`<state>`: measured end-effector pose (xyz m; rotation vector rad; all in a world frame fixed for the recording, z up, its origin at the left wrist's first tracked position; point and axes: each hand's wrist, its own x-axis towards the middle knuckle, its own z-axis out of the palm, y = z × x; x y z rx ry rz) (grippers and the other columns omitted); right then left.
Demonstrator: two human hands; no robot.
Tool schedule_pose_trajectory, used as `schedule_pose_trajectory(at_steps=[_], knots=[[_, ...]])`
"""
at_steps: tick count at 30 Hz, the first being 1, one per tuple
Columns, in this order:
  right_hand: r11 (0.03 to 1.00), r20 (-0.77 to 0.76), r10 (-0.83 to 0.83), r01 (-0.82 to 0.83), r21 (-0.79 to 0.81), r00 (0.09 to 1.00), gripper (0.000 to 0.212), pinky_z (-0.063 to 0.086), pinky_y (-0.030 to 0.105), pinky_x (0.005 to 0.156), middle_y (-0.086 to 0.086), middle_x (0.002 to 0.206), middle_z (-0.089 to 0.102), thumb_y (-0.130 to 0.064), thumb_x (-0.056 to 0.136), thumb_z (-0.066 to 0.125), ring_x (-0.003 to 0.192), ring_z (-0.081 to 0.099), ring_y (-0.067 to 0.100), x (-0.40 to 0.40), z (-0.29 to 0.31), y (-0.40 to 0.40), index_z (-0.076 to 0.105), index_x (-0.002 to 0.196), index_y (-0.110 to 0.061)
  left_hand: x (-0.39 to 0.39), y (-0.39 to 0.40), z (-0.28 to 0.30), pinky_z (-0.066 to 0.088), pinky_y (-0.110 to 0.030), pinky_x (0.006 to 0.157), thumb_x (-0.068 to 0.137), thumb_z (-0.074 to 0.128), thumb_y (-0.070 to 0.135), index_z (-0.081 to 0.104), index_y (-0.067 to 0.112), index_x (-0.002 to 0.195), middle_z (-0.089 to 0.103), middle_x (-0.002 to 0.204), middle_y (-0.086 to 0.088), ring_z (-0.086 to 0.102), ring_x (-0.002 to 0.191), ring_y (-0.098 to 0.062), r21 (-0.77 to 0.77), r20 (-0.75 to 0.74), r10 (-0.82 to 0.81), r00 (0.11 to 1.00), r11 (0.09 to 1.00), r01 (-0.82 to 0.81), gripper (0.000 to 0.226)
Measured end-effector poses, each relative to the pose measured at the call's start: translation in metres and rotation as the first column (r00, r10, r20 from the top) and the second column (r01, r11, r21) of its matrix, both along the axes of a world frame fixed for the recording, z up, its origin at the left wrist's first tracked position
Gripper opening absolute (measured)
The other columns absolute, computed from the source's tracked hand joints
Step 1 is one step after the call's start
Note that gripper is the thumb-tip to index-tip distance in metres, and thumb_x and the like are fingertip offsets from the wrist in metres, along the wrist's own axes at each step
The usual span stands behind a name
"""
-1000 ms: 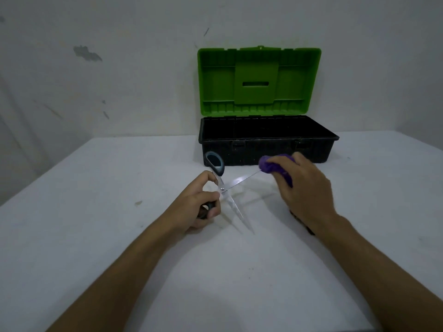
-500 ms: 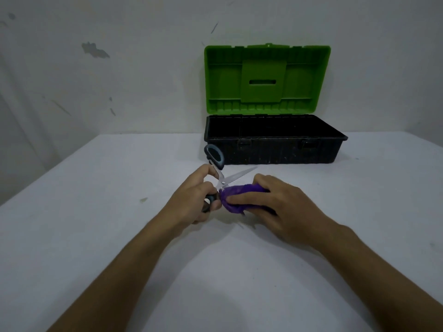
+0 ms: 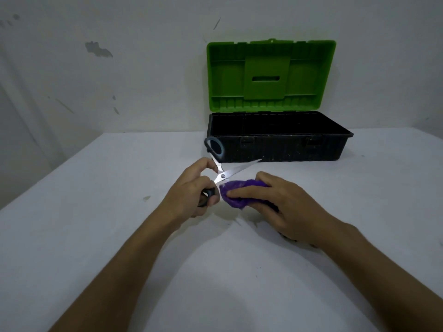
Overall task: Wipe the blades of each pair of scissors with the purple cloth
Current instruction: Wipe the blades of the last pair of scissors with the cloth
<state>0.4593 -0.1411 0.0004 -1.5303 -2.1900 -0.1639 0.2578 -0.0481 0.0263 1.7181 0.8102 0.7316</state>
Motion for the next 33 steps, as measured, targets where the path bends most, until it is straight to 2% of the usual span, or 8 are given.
schedule_pose_trajectory(at_steps=[5,10,14,18,21,24,28,33], knots=[[1.000,0.023,0.011,-0.011,0.010,1.000,0.037,0.028,0.009,0.068,-0.023,0.100,0.036,-0.025,0.095,0.057,0.087,0.041,-0.009,0.007,-0.004,-0.007,0.056,0.129,-0.037,-0.006,0.010,-0.002,0.021,-0.020,0.040,0.090,0.030,0.000,0.047,0.018,0.099,0.046,0.055,-0.005,0.025,0.042,-0.012,0.034,0.007,0.099,0.995,0.995,-0.099,0.026],[0.997,-0.041,-0.005,0.008,0.075,0.999,0.043,0.030,0.009,0.069,-0.023,0.104,0.035,-0.030,0.100,0.048,0.088,0.040,-0.008,0.003,0.003,-0.002,0.044,0.142,-0.036,0.004,0.001,-0.005,0.026,-0.016,0.038,0.091,0.032,0.001,0.049,0.015,0.103,0.048,0.054,-0.004,0.030,0.042,-0.009,0.069,-0.118,-0.022,0.993,0.997,0.030,0.025],[0.999,-0.054,0.025,-0.023,0.043,0.998,0.047,0.031,0.006,0.070,-0.033,0.102,0.028,-0.031,0.102,0.044,0.092,0.040,-0.012,-0.001,0.002,-0.002,0.035,0.146,-0.043,0.001,-0.004,0.000,0.021,-0.017,0.040,0.091,0.030,-0.001,0.048,0.014,0.098,0.045,0.053,-0.005,0.023,0.042,-0.011,0.006,-0.053,-0.115,0.992,0.993,0.116,0.025],[0.997,-0.122,0.073,-0.072,0.012,0.990,0.046,0.034,0.008,0.071,-0.038,0.103,0.039,-0.028,0.101,0.045,0.093,0.044,-0.010,-0.001,0.003,-0.003,0.038,0.144,-0.044,-0.002,-0.002,-0.002,0.018,-0.017,0.040,0.092,0.029,-0.003,0.048,0.011,0.101,0.043,0.052,-0.006,0.020,0.042,-0.012,-0.044,0.018,-0.114,0.993,0.992,0.115,0.025],[0.995,-0.062,0.079,-0.083,-0.058,0.995,0.041,0.035,0.013,0.069,-0.024,0.097,0.042,-0.027,0.101,0.045,0.088,0.045,-0.002,0.006,-0.001,-0.005,0.046,0.138,-0.043,-0.002,0.001,-0.004,0.019,-0.016,0.040,0.091,0.029,-0.003,0.049,0.017,0.098,0.044,0.053,-0.007,0.021,0.042,-0.011,-0.032,0.010,-0.063,0.998,0.997,0.063,0.028],[0.996,0.021,0.070,-0.069,-0.064,0.997,0.038,0.030,0.011,0.069,-0.022,0.100,0.040,-0.028,0.099,0.048,0.087,0.043,-0.006,0.009,-0.002,-0.009,0.051,0.134,-0.039,-0.003,0.006,-0.003,0.017,-0.018,0.042,0.089,0.029,-0.002,0.048,0.020,0.096,0.043,0.056,-0.008,0.021,0.043,-0.012,0.004,-0.006,0.020,1.000,1.000,-0.020,0.030],[0.996,-0.058,0.048,-0.043,0.077,0.997,0.038,0.035,0.013,0.070,-0.015,0.103,0.046,-0.028,0.099,0.048,0.084,0.043,-0.001,0.002,0.006,-0.004,0.052,0.137,-0.033,0.003,-0.002,-0.006,0.024,-0.016,0.040,0.093,0.033,0.002,0.049,0.016,0.100,0.047,0.053,-0.002,0.029,0.040,-0.010,0.016,-0.105,-0.056,0.993,0.998,0.058,0.023],[0.996,-0.099,0.090,-0.091,0.000,0.991,0.041,0.044,0.019,0.072,-0.016,0.106,0.049,-0.030,0.100,0.042,0.089,0.047,0.002,0.003,0.007,-0.002,0.047,0.140,-0.041,0.002,-0.004,-0.002,0.013,-0.023,0.044,0.093,0.030,-0.001,0.047,0.009,0.105,0.043,0.054,-0.007,0.018,0.047,-0.016,-0.055,-0.005,-0.114,0.993,0.992,0.114,0.023]])
